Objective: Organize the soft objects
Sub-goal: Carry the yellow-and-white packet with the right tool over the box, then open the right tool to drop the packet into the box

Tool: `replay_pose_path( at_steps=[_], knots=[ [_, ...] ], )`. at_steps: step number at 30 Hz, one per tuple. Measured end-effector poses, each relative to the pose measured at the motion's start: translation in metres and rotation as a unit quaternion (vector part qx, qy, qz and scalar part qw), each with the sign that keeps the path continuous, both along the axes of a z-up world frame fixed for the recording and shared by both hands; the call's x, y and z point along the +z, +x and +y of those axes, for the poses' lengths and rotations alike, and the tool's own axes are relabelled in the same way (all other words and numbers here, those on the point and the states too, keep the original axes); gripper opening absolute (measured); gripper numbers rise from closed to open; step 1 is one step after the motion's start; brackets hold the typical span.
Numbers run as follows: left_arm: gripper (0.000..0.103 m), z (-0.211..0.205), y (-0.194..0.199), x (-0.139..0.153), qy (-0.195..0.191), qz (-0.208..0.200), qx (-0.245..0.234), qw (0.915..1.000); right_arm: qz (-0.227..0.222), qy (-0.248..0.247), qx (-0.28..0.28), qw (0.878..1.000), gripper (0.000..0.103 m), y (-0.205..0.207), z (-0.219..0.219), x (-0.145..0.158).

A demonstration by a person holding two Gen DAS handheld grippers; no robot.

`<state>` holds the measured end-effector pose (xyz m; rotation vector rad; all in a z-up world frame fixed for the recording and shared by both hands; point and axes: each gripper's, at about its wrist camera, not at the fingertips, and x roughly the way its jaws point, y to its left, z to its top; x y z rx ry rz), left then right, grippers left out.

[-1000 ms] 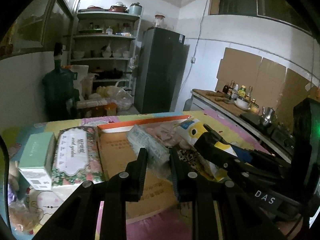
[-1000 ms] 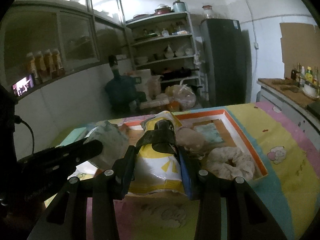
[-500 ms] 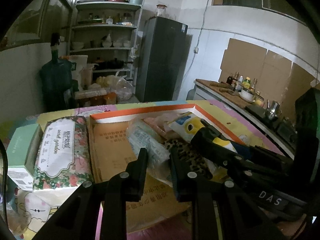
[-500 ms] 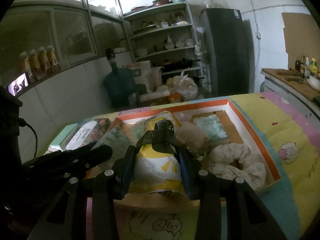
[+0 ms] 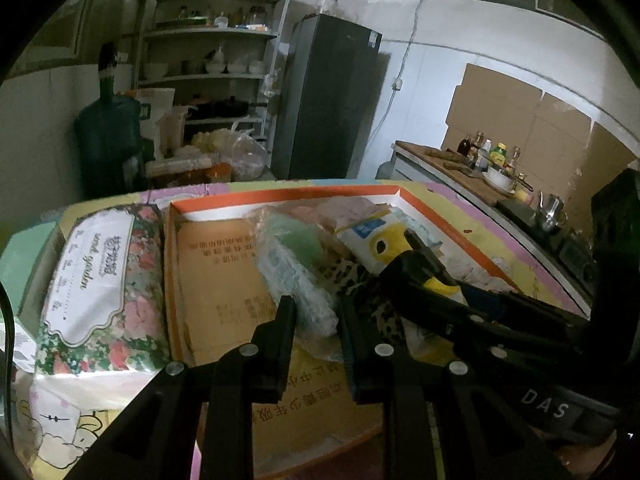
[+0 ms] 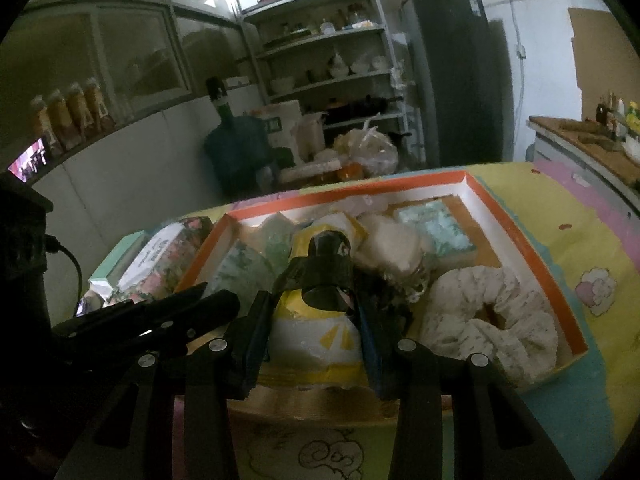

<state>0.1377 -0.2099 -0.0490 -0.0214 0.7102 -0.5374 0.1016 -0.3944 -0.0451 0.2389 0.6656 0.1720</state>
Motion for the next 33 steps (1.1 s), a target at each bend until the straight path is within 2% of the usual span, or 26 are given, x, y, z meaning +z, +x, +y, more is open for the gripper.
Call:
replay_pose_path(
  at_steps=[7, 8, 10, 12, 16, 19, 22, 29, 33],
  knots=[
    [0.025, 0.001, 0.005, -0.003, -0.004, 0.011, 0.002, 0.9999, 0.007, 0.007, -0.002, 1.0, 0.045, 0.003, -0.002, -0.004],
    [0.026, 0.002, 0.005, -0.003, -0.002, 0.013, 0.004, 0.9999, 0.009, 0.008, -0.002, 1.0, 0.045, 0.003, -0.002, -0.005],
    [0.038, 0.001, 0.005, -0.003, -0.001, 0.015, 0.006, 0.9999, 0.009, 0.012, -0.003, 1.0, 0.045, 0.003, -0.003, -0.005],
    [0.044, 0.002, 0.007, -0.003, 0.0, 0.015, 0.013, 0.9998, 0.008, 0.013, -0.005, 1.0, 0.045, 0.003, -0.005, -0.006],
    [0.051, 0.006, 0.009, -0.001, 0.002, 0.013, 0.021, 0.9997, 0.007, 0.02, -0.007, 1.0, 0.047, 0.003, -0.007, -0.007],
    [0.054, 0.007, 0.008, 0.0, 0.0, 0.01, 0.024, 0.9997, 0.001, 0.023, -0.008, 1.0, 0.048, 0.002, -0.008, -0.004],
    [0.055, 0.008, 0.006, 0.003, -0.002, 0.003, 0.025, 0.9997, -0.005, 0.031, -0.008, 0.999, 0.055, 0.0, -0.009, -0.002],
    [0.055, 0.009, -0.003, 0.009, 0.0, -0.01, 0.026, 0.9996, -0.016, 0.037, -0.009, 0.999, 0.055, -0.006, -0.009, 0.001],
    [0.06, 0.011, -0.007, 0.015, 0.002, -0.021, 0.03, 0.9993, -0.025, 0.037, -0.012, 0.999, 0.056, -0.011, -0.008, 0.005]
  ],
)
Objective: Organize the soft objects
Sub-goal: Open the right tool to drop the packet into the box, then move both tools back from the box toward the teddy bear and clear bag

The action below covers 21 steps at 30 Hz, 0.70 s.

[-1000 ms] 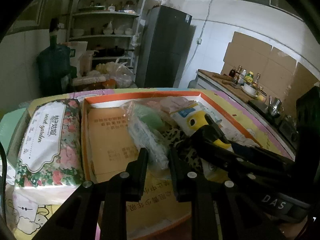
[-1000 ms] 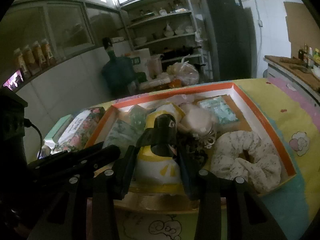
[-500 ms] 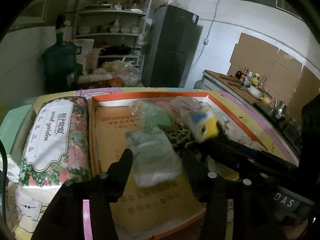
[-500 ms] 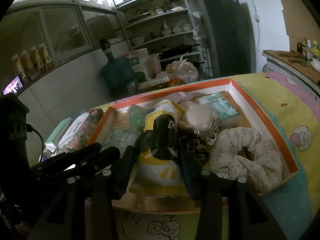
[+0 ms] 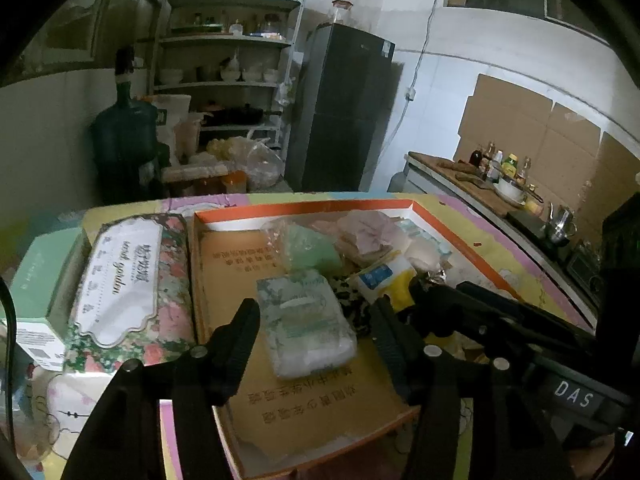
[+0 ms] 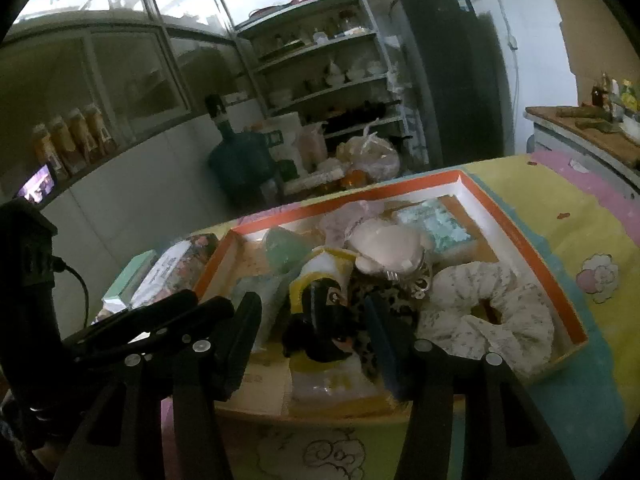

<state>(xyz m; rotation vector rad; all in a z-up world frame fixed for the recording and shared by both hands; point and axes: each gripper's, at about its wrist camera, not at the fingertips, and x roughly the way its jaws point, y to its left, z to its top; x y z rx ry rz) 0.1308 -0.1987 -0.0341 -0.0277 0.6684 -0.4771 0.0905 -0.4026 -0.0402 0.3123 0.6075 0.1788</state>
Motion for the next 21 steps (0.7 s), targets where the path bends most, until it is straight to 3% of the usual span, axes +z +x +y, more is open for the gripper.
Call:
replay_pose_path(
  at_steps=[6, 17, 21],
  knots=[
    [0.069, 0.009, -0.008, 0.008, 0.002, -0.013, 0.012, 0.9998, -0.011, -0.001, -0.007, 1.0, 0.06, -0.009, 0.003, 0.007],
    [0.069, 0.038, -0.023, 0.019, 0.016, -0.039, 0.052, 0.9977, -0.014, -0.004, -0.015, 1.0, 0.073, -0.025, 0.017, 0.015],
    [0.069, 0.05, -0.03, 0.023, 0.018, -0.046, 0.068, 0.9965, -0.014, -0.007, -0.012, 1.0, 0.073, -0.031, 0.026, 0.019]
  ],
)
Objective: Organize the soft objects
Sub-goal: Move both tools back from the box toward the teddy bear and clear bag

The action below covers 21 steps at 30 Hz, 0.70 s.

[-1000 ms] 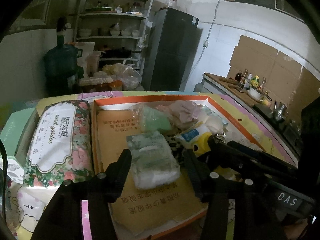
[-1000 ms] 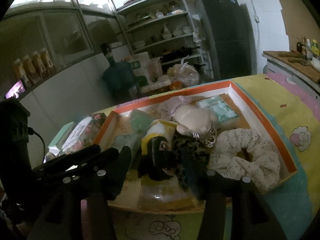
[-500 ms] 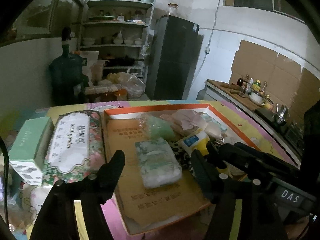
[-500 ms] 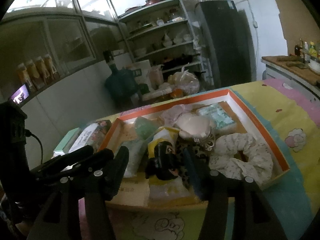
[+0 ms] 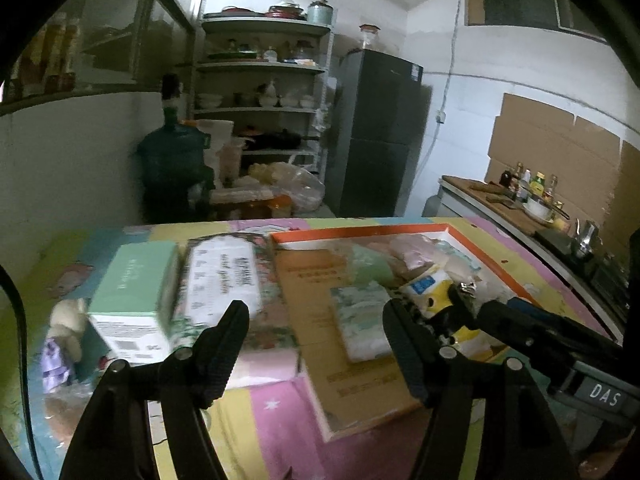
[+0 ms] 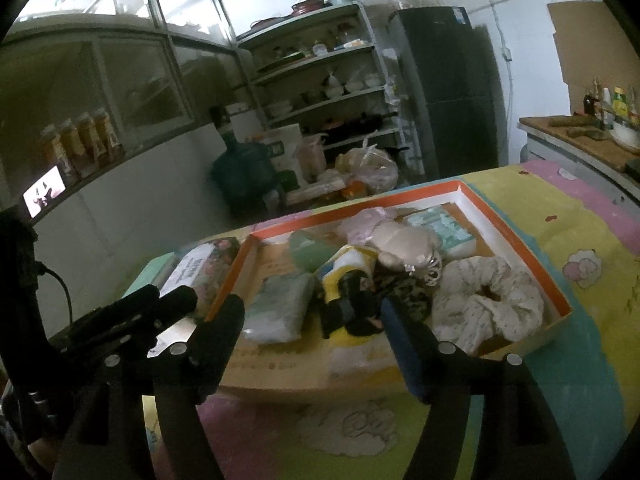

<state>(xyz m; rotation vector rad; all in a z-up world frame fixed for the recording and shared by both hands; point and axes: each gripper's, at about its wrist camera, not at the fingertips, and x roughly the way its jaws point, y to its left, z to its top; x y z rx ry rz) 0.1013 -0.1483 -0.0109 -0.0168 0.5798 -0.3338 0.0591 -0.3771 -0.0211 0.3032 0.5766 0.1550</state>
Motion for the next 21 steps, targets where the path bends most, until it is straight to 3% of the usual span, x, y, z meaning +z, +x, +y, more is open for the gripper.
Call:
replay_pose_path(
  at_steps=[21],
  knots=[
    [0.069, 0.067, -0.036, 0.019, -0.003, -0.023, 0.059, 0.998, -0.02, -0.036, 0.022, 0.999, 0.077, -0.037, 0.066, 0.028]
  ],
)
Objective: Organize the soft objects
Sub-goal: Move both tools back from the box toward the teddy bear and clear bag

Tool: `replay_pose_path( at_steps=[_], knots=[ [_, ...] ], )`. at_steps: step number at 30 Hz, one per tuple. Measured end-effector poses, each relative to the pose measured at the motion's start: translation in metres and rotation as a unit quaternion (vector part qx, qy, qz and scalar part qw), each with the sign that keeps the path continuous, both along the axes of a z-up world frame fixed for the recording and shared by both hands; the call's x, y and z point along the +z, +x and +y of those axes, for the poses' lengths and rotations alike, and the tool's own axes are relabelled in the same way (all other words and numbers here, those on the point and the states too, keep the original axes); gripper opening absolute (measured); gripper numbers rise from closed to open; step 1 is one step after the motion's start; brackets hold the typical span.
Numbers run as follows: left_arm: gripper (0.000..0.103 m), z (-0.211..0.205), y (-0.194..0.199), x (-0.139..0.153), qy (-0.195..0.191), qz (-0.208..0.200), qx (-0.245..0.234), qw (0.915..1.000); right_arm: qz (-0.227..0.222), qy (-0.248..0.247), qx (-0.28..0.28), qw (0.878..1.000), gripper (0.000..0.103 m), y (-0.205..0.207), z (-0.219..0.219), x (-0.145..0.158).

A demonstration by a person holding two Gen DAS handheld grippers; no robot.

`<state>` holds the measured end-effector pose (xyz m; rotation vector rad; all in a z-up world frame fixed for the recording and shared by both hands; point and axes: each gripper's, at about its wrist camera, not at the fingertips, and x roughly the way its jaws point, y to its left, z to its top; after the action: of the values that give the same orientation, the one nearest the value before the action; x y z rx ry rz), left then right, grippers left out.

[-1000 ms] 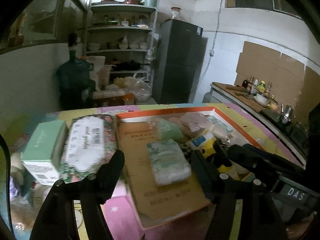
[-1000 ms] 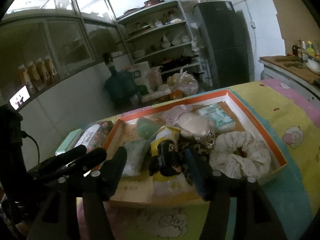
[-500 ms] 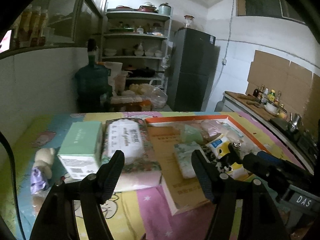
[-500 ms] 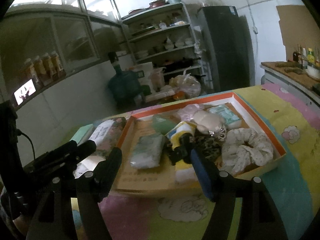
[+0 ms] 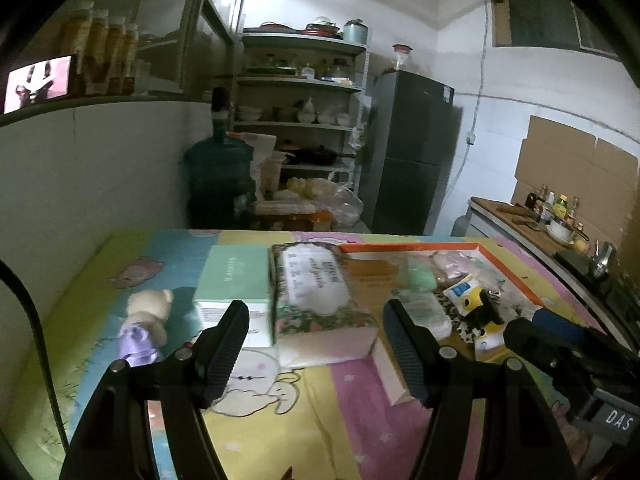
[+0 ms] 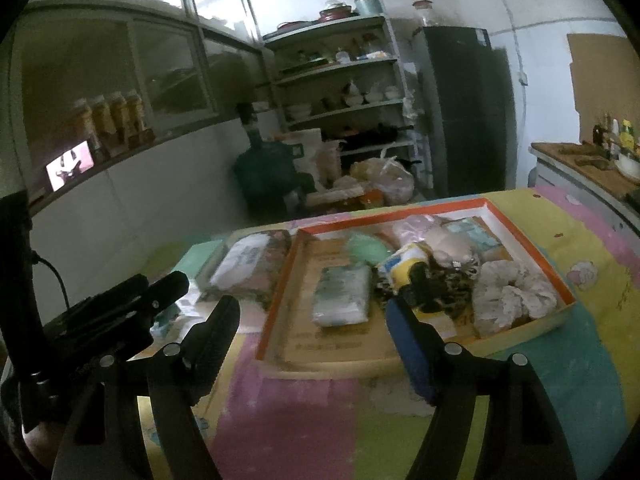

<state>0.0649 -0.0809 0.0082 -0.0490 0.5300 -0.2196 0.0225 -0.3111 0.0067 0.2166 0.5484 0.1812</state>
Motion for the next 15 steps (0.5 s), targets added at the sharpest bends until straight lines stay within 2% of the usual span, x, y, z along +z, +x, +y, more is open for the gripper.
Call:
replay_pose_path(
  at_steps=[15],
  knots=[
    [0.069, 0.054, -0.021, 0.002, 0.001, -0.008, 0.039, 0.9992, -0.008, -0.017, 0.033, 0.999, 0.077, -0.011, 0.05, 0.009]
  ],
)
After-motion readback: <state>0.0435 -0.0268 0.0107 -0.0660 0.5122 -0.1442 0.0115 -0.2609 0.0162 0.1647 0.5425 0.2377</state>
